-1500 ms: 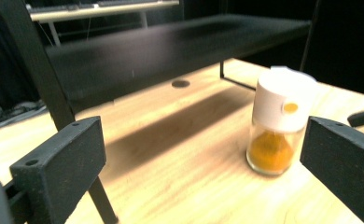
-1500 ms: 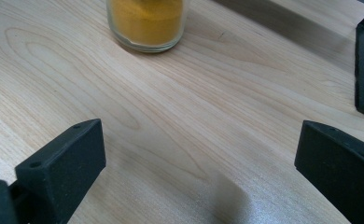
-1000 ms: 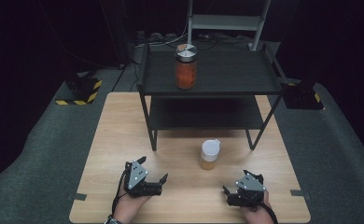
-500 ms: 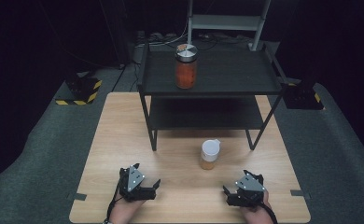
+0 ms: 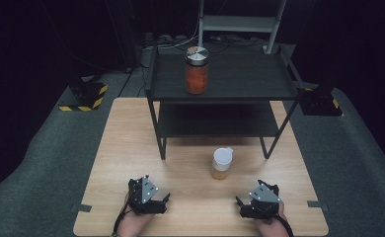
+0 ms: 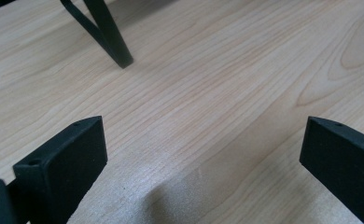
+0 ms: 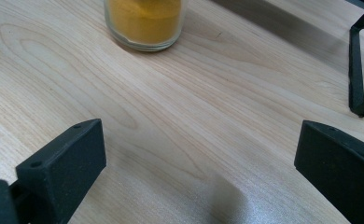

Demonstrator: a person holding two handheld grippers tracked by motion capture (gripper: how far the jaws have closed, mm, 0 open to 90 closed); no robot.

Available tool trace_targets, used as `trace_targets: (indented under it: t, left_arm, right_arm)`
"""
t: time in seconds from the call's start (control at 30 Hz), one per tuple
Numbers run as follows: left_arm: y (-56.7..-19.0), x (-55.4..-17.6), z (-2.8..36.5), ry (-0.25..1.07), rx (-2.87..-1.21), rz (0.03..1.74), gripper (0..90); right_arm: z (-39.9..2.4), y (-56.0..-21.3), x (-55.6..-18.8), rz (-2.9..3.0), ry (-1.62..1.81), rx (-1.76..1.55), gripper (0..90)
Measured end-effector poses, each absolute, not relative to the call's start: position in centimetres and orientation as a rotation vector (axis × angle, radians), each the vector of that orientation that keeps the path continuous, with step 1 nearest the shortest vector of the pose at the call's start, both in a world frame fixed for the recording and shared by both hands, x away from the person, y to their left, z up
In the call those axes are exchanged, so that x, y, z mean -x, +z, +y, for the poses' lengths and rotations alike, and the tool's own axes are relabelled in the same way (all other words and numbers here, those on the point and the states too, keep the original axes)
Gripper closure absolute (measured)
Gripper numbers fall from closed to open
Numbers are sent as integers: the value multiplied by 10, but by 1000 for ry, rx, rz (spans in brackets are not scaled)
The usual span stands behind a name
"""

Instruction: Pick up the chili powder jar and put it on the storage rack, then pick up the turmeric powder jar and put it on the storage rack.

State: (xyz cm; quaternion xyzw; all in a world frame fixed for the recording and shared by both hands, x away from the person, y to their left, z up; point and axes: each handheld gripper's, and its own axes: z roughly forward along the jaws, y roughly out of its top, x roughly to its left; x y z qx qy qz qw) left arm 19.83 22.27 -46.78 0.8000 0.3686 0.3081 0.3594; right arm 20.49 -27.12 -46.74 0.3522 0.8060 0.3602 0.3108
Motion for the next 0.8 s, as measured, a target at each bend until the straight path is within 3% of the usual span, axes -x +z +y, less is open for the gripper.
trace_targets:
  t: [0.8]
  left_arm:
    - [-469,-197,222,805,-2066,936,10]
  right_arm:
    - [-276,-468,-204,2130,974,-912,12]
